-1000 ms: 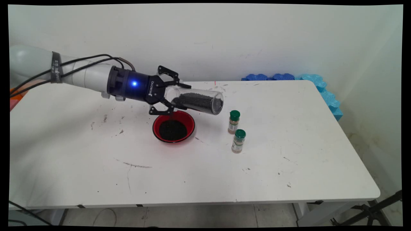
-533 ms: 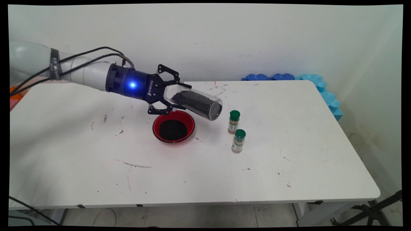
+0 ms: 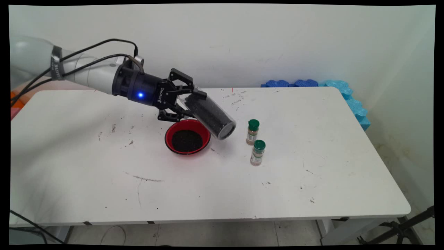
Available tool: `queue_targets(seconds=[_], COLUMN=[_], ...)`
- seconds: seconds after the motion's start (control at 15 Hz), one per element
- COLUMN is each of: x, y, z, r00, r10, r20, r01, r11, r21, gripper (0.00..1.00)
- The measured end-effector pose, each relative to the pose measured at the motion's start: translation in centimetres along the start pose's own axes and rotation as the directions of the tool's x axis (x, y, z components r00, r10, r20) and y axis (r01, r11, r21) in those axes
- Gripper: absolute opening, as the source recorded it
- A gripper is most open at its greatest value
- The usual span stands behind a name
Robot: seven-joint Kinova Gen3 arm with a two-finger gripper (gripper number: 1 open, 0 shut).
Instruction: Pour the black seasoning powder in the red bowl
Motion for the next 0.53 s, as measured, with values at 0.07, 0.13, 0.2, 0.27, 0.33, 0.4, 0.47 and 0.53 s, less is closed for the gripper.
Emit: queue_targets(seconds=[0.07,0.13,0.2,0.27,0.33,0.4,0.47,0.53], x=[0.0,0.0,0.0,-0.1,-0.1,-0.1,-0.2,-0.2], y=[0.2,0.4,0.7,1.0,1.3,1.5,1.7,2.0], z=[0.0,0.0,0.0,0.0,0.0,0.0,0.0,0.1], r00=[0.999,0.995,0.988,0.977,0.965,0.957,0.942,0.922], r10=[0.054,0.100,0.157,0.215,0.261,0.291,0.335,0.388], r20=[0.002,0.004,0.006,0.009,0.010,0.012,0.015,0.020], r01=[-0.054,-0.100,-0.157,-0.215,-0.261,-0.291,-0.335,-0.388], r11=[0.999,0.995,0.987,0.977,0.965,0.956,0.942,0.921], r21=[0.007,0.011,0.013,0.015,0.016,0.017,0.019,0.024], gripper=[0.00,0.00,0.00,0.00,0.00,0.00,0.00,0.00])
